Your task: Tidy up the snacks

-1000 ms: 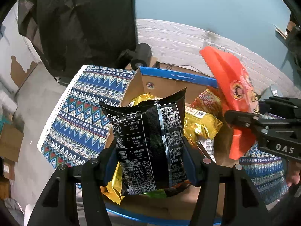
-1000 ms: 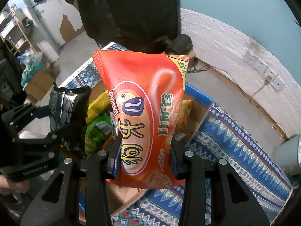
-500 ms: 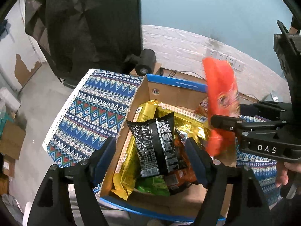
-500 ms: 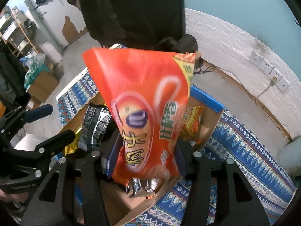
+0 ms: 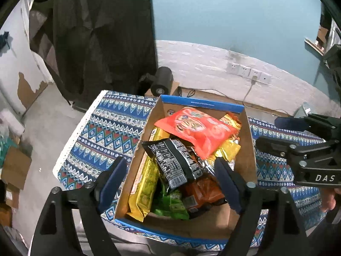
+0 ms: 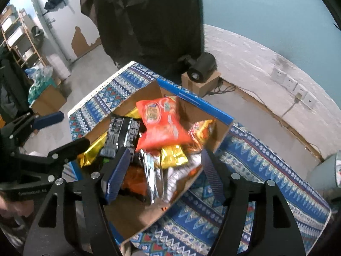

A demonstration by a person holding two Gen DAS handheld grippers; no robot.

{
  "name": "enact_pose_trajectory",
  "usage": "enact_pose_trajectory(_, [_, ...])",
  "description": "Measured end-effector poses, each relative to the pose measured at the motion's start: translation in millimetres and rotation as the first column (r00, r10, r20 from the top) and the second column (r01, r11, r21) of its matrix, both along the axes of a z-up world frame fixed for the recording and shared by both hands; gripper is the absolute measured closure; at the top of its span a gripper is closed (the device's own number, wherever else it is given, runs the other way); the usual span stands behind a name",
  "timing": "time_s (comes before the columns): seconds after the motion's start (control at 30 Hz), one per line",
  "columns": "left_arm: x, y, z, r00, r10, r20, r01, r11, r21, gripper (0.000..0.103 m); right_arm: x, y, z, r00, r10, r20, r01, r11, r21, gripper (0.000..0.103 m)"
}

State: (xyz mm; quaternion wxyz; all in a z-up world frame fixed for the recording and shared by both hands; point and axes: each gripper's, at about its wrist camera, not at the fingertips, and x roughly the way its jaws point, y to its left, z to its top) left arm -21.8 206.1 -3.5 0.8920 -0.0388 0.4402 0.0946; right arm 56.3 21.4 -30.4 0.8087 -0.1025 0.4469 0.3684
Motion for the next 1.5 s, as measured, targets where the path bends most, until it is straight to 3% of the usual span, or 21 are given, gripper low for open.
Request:
enact_pose_trajectory(0.33, [-23.3,-24.3,3.7,0.997,-0.07,0.031,0.069,0.998,0.012,0.013,-28.1,-38.3,12.6,0.998,-0.03,0.062,0.029,1.0,0.006,0.027])
enact_pose_trajectory(0.57, [-34.6,-32.8,0.5,0.996,-0.064,0.055,0.06,0.996,0.071,0.013,-45.4,-66.6,14.9,0.991,-0.068,0.117,0.068,0.998,0.006,0.027])
enact_pose_trajectory(0.77, [-43.3,-40.5,3.7,0.994,-0.065,0.089,0.059,0.996,0.071,0.01,-52.5,-87.8,15.8,0.988,-0.091,0.123,0.088,0.996,0.027,0.027])
enact_pose_trajectory(0.97, [-49.3,-56.3,11.4,0.983,-0.099,0.152,0.076,0.986,0.149,0.008,-56.4,-103.2,15.2,0.986,-0.106,0.131,0.102,0.994,0.033,0.027])
enact_pose_trajectory(1.5, [-44.9,-66.4,15.0,0.978,-0.125,0.169,0.105,0.987,0.122,0.005,-60.4,-121.9,12.1,0.985,-0.119,0.121,0.115,0.992,0.043,0.027])
